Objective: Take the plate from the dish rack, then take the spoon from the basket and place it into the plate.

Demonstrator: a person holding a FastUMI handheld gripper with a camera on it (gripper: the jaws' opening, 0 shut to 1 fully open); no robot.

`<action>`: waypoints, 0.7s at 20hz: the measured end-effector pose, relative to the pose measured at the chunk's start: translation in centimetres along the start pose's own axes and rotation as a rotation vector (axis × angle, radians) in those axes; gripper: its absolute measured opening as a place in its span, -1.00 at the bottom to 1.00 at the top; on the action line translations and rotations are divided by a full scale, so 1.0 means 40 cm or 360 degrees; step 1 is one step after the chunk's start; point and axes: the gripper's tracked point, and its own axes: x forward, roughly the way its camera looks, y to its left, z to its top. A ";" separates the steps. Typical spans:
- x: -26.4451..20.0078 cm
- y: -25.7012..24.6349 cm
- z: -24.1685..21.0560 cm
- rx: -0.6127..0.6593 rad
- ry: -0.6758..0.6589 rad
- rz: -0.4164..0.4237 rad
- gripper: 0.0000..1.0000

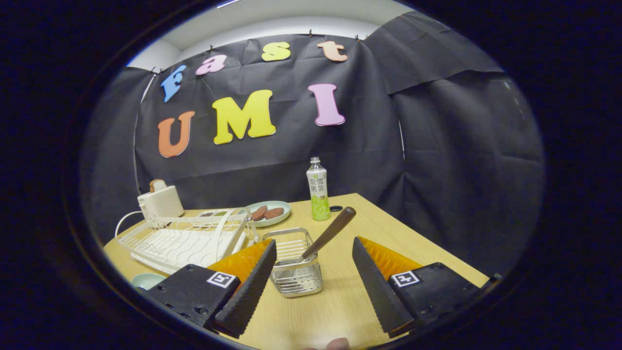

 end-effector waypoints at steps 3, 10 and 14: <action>0.055 -0.026 0.022 0.0015 -0.0008 -0.0003 0.99; 0.082 -0.018 0.040 0.0061 0.0009 0.0035 0.26; 0.078 -0.002 0.053 0.0167 0.0012 0.0077 -0.30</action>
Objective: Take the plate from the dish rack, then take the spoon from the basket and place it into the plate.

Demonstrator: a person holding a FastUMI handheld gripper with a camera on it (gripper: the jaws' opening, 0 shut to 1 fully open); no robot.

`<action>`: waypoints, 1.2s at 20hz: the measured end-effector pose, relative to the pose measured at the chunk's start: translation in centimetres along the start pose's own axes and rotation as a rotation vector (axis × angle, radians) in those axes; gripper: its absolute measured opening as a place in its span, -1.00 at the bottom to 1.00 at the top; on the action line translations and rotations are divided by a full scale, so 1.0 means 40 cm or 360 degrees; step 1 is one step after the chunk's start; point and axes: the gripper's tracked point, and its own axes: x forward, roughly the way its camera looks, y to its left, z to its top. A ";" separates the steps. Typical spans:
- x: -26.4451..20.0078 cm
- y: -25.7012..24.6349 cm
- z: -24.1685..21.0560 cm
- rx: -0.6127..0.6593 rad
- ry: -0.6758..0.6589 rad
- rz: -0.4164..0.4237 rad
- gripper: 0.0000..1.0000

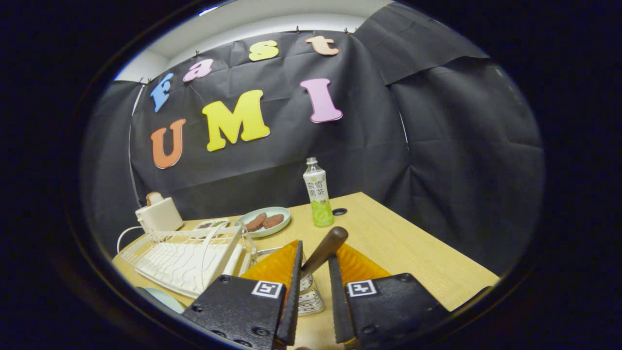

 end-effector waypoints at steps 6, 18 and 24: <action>-0.017 0.074 0.027 0.0071 -0.0001 0.0114 -0.71; -0.148 0.095 0.232 -0.0123 -0.0268 0.0009 -0.80; -0.311 0.222 0.288 -0.0213 -0.0367 0.0102 -0.80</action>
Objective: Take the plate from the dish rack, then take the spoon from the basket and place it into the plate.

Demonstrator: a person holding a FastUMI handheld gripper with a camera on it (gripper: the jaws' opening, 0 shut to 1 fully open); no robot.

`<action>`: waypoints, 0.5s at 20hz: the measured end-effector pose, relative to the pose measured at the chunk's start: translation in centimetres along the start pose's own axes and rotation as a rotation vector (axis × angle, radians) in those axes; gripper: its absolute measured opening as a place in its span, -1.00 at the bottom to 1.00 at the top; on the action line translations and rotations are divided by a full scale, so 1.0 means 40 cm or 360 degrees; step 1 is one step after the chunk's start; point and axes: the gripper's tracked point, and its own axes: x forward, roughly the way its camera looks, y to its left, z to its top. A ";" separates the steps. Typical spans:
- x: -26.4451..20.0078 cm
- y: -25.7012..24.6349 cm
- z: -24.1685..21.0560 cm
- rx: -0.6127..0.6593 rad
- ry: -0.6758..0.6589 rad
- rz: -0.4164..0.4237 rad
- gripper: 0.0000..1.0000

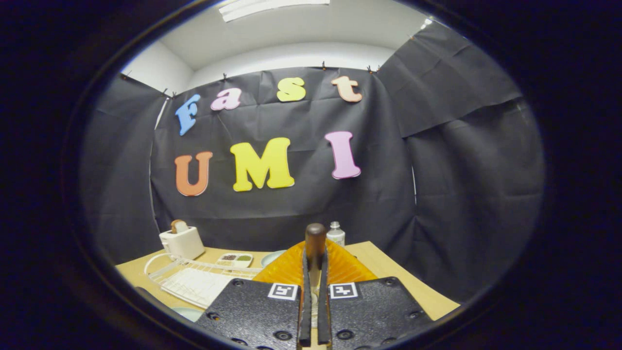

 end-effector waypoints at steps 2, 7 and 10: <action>-0.050 0.076 0.002 0.0022 -0.0008 0.0081 -0.79; -0.148 0.275 -0.060 0.0028 0.0052 0.0296 -0.79; -0.178 0.373 -0.131 0.0070 0.0109 0.0397 -0.79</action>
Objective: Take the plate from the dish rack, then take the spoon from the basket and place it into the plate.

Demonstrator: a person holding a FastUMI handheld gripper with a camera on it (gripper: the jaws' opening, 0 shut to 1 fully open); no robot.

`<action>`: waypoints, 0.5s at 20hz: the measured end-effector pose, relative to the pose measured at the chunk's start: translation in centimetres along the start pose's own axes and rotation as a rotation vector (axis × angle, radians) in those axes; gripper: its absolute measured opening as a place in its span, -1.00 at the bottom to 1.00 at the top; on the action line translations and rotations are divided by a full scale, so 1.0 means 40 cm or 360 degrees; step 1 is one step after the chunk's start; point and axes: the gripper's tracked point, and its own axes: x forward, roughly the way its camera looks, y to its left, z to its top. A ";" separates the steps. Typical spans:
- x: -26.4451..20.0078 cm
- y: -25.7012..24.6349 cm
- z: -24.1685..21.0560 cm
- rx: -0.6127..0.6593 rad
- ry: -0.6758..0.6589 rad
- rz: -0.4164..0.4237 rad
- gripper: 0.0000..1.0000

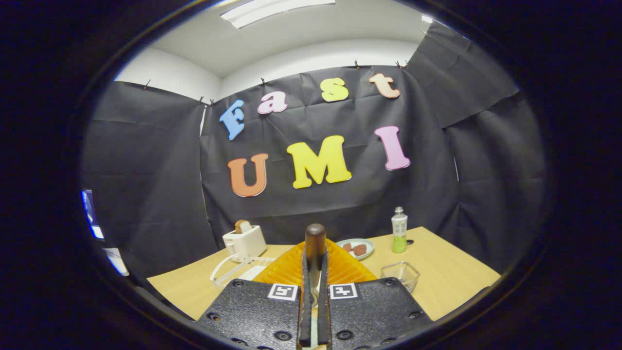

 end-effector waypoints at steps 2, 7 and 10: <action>0.007 0.044 -0.063 0.0029 0.0039 0.0037 -0.80; 0.043 0.089 -0.216 0.0211 0.0181 0.0087 -0.79; 0.064 0.090 -0.294 0.0311 0.0255 0.0089 -0.80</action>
